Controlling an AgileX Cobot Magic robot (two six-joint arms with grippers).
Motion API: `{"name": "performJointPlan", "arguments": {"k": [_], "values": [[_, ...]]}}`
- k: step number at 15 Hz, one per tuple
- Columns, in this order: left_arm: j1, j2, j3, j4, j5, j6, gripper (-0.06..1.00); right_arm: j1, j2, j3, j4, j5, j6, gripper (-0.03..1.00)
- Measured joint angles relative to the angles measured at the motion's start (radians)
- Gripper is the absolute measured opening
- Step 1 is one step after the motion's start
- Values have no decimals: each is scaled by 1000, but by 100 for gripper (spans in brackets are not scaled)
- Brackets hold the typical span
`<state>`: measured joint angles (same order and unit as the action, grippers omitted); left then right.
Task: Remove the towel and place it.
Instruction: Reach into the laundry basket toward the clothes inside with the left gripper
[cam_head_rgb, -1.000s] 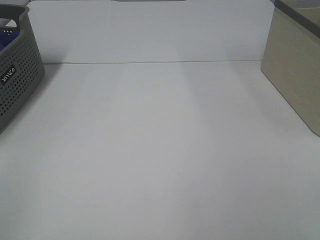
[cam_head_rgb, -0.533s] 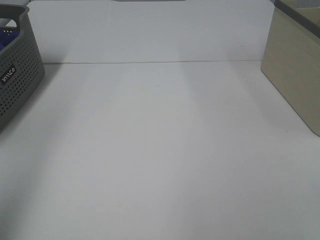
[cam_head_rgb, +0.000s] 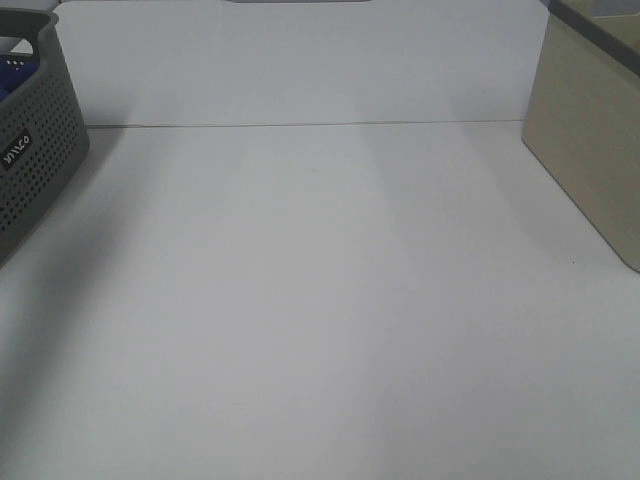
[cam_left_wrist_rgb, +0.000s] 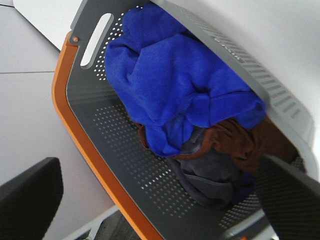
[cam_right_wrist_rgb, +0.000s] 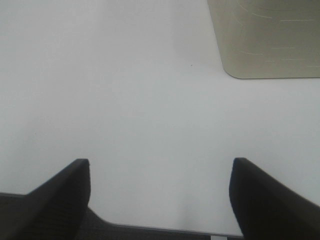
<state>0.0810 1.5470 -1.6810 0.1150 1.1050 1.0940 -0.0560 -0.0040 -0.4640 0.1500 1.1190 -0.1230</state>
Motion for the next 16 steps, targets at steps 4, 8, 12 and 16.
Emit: {"name": "performJointPlan", "arguments": {"k": [4,8,12,16], "values": [[93,338,-201,53,-1,137,99,0,0,0,0,0,0,75],[193,490,-213,67,-74,275,99,0,0,0,0,0,0,75],[209,614,-213,68,-116,291,99,0,0,0,0,0,0,75],[209,675,-213,48,-139,293,99,0,0,0,0,0,0,75]]}}
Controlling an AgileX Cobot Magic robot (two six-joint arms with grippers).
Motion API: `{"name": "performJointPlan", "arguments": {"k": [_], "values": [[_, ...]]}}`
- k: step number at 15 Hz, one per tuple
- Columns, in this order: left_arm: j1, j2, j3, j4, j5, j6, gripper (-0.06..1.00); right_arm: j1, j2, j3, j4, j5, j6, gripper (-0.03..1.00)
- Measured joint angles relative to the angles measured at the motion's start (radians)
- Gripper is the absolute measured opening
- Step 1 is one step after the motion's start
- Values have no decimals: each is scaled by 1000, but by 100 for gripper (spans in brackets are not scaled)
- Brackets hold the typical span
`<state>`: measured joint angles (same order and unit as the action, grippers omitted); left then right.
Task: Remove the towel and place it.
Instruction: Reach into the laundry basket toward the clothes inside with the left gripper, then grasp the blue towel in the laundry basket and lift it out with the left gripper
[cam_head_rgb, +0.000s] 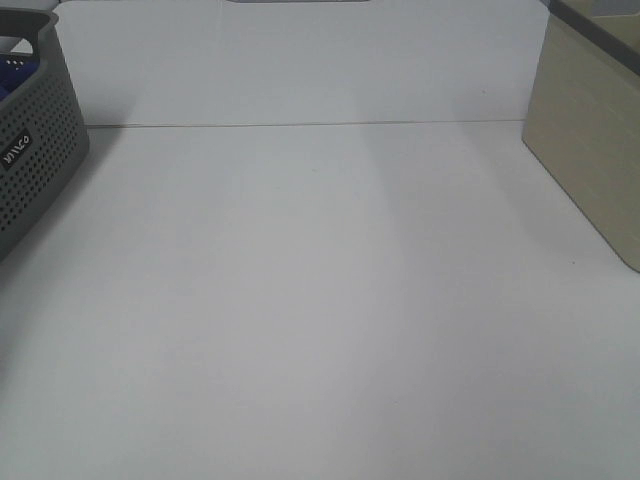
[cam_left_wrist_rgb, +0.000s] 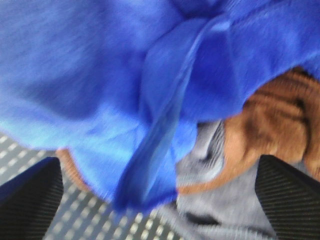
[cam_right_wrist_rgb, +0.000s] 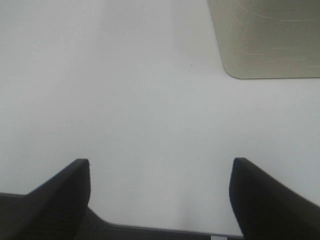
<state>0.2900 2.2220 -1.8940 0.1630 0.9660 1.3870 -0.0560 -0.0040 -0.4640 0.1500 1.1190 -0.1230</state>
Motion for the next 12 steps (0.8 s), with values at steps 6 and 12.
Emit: {"name": "performJointPlan", "arguments": {"k": [6,12], "values": [[-2,10,0,-68,-3,37,72,0,0,0,0,0,0,75],[-4,10,0,-68,-3,0,46,0,0,0,0,0,0,75]]}}
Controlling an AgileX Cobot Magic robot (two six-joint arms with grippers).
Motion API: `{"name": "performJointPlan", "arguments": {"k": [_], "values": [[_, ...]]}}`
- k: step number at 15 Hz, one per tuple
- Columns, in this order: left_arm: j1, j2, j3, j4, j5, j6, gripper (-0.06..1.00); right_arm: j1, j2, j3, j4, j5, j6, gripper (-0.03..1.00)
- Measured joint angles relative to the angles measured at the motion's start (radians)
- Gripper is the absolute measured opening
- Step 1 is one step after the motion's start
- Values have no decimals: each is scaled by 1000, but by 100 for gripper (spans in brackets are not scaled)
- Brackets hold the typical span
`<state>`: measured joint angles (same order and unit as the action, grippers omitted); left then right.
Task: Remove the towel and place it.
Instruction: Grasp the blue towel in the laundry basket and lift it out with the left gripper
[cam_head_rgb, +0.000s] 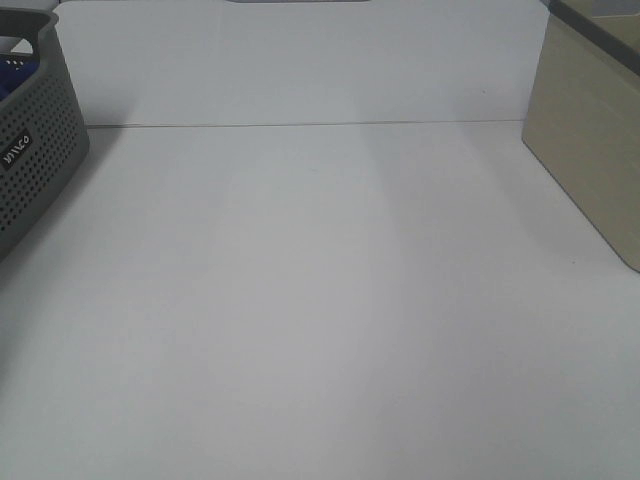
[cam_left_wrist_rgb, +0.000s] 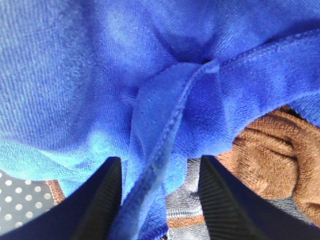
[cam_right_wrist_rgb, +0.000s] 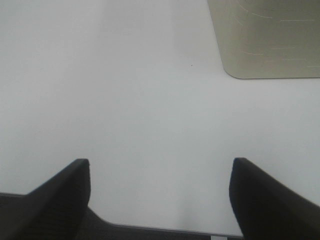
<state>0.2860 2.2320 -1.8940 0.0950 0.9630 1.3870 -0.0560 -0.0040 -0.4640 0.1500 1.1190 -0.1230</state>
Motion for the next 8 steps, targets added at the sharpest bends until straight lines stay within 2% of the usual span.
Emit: {"name": "performJointPlan", "arguments": {"k": [4,5,6,7,8], "values": [[0,0,0,-14,-34,-5,43,0,0,0,0,0,0,75],[0,0,0,-21,-55,-4,33,0,0,0,0,0,0,75],[0,0,0,-22,-63,-4,15,0,0,0,0,0,0,75],[0,0,0,-23,-61,-4,4,0,0,0,0,0,0,75],[0,3,0,-23,-49,-4,0,0,0,0,0,0,0,75]]}}
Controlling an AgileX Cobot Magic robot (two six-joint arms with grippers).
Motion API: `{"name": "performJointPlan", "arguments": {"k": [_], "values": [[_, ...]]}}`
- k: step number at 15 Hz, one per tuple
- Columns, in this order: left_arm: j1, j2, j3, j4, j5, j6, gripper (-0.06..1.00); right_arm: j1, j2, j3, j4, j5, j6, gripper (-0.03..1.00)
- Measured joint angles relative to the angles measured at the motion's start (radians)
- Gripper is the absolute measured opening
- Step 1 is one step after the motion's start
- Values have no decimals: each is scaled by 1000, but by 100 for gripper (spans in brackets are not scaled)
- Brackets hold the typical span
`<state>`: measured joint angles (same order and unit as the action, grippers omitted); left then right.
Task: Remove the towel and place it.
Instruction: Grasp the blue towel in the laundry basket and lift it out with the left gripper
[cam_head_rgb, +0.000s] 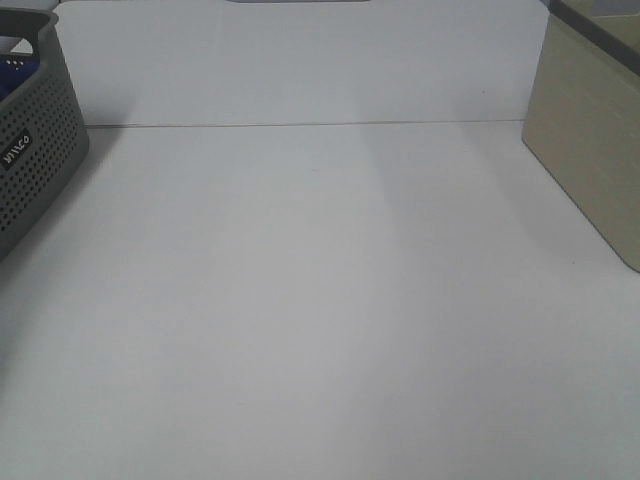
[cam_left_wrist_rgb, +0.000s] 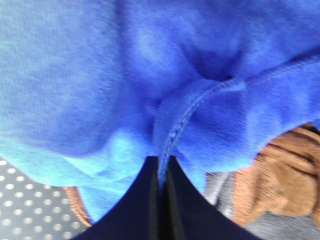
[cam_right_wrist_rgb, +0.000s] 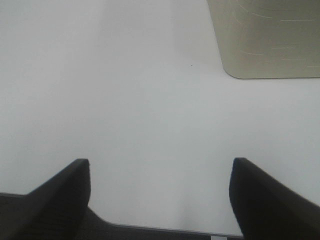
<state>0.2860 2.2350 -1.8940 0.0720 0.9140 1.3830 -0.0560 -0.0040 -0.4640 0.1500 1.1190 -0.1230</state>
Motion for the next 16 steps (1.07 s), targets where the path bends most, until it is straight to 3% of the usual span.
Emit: {"name": "performJointPlan", "arguments": {"k": [7,11,16], "values": [[0,-135,0,-5,112,0,0,0,0,0,0,0,0,75],[0,-361,0,-139,141,-18,0,0,0,0,0,0,0,75],[0,-545,0,-180,137,-21,0,0,0,0,0,0,0,75]]}}
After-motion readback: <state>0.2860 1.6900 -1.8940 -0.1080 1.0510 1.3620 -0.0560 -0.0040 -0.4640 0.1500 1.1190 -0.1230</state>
